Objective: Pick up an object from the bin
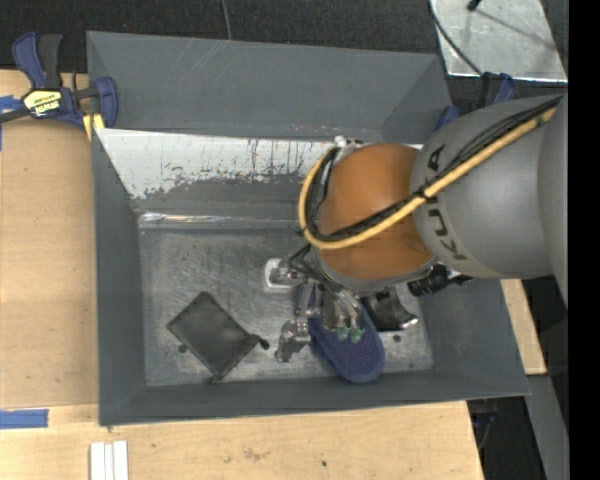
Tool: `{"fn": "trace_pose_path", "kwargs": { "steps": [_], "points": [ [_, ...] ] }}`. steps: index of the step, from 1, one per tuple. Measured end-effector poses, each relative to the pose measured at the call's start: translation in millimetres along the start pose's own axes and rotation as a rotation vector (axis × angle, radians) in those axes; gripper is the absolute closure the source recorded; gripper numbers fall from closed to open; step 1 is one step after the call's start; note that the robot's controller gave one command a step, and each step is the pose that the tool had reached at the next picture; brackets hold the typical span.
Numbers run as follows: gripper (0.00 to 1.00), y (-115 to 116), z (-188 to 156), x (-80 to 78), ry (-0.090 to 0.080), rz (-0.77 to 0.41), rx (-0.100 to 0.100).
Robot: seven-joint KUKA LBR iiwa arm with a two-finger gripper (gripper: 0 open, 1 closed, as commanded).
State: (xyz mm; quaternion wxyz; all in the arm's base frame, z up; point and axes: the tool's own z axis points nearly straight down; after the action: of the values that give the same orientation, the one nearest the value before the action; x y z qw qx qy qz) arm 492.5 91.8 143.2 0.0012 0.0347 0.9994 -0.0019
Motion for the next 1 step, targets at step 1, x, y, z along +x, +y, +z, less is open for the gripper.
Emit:
{"fn": "trace_pose_path", "kwargs": {
  "steps": [1],
  "points": [
    [0.0,72.2,34.4,-26.0,-0.001,0.022,-0.007]
  ]
}}
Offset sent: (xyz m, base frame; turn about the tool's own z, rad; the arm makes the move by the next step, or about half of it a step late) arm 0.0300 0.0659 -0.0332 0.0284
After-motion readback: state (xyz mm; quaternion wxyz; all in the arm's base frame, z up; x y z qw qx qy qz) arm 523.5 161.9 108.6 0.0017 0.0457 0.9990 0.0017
